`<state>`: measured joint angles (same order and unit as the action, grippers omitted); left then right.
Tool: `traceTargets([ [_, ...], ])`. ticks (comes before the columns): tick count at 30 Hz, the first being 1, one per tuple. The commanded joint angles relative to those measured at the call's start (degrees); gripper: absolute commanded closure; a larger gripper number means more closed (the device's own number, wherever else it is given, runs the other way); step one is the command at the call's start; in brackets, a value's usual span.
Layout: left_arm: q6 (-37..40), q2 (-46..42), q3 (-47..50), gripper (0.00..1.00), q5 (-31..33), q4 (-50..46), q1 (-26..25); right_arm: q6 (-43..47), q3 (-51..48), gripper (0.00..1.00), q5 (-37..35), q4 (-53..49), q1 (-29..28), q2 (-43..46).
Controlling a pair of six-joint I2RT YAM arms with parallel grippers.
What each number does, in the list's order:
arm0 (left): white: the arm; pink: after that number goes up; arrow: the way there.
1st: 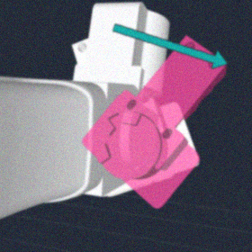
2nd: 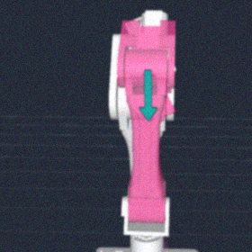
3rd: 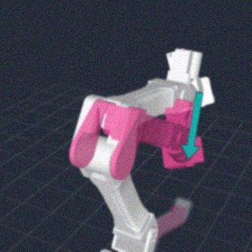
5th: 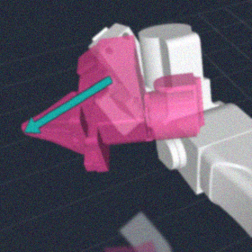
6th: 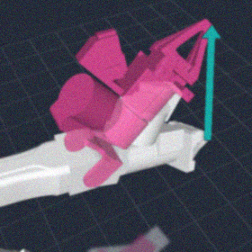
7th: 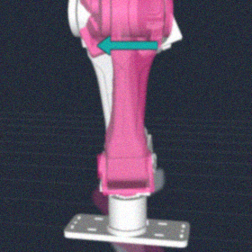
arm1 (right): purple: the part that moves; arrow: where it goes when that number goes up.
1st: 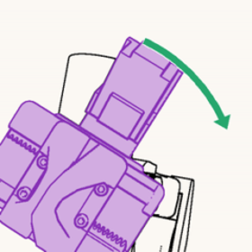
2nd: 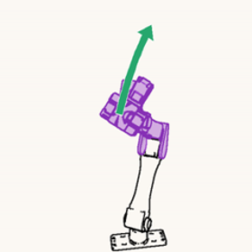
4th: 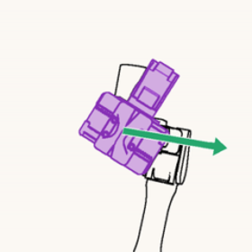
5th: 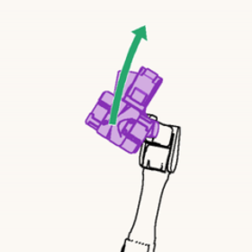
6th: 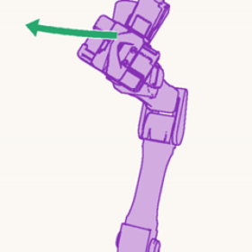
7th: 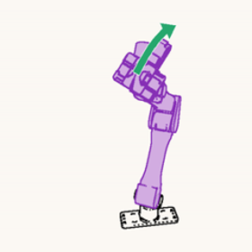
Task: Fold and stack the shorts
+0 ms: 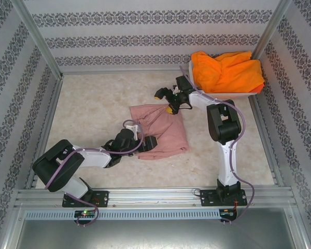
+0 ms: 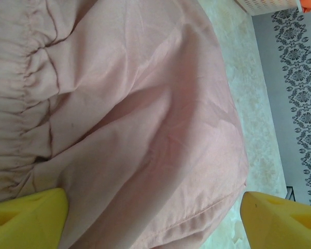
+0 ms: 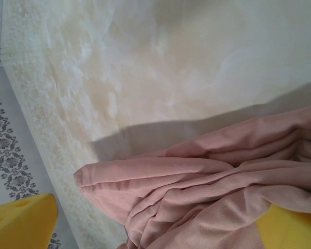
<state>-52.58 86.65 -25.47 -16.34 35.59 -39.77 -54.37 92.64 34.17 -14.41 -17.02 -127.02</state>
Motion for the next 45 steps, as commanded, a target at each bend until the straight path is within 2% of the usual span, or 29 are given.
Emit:
traceTargets([
  [1,-0.55,-1.35,0.77,0.12,1.31,-7.18,-0.75,-0.82,1.23,0.02,-0.96,2.78,0.06,-0.98],
  [6,4.07,-6.69,-9.20,0.05,0.85,-17.46,0.94,0.24,-1.63,0.02,0.47,4.51,-0.34,8.73],
  [10,5.19,-8.12,-14.29,0.02,-0.48,-20.69,5.09,1.03,-9.57,0.02,-2.12,5.05,-0.16,20.85],
  [16,5.88,-3.40,-20.05,0.02,-3.56,-20.26,8.78,-1.88,-26.62,0.02,-4.34,7.28,-0.23,35.57],
  [20,4.37,3.12,-22.06,0.02,-6.04,-16.39,10.86,-4.69,-38.26,0.02,-5.44,9.88,-1.32,42.72],
  [27,4.96,12.59,-24.85,0.04,-6.37,-13.40,14.01,-6.75,-52.55,0.02,-9.30,13.13,-6.15,46.88],
  [34,7.23,15.92,-23.68,0.04,-6.75,-13.77,18.26,-5.94,-63.27,0.02,-9.39,13.45,-7.51,48.07],
  [37,8.07,14.12,-22.68,0.05,-7.58,-14.73,19.15,-3.99,-64.75,0.02,-9.21,10.51,-7.44,52.59],
  [40,8.20,10.72,-22.13,0.05,-10.09,-14.99,18.96,2.90,-60.91,0.02,-11.15,1.72,-7.35,57.62],
  [45,7.82,1.99,-19.70,0.03,-11.34,-17.80,17.07,20.70,-47.71,0.02,-22.34,-15.39,-7.25,59.07],
])
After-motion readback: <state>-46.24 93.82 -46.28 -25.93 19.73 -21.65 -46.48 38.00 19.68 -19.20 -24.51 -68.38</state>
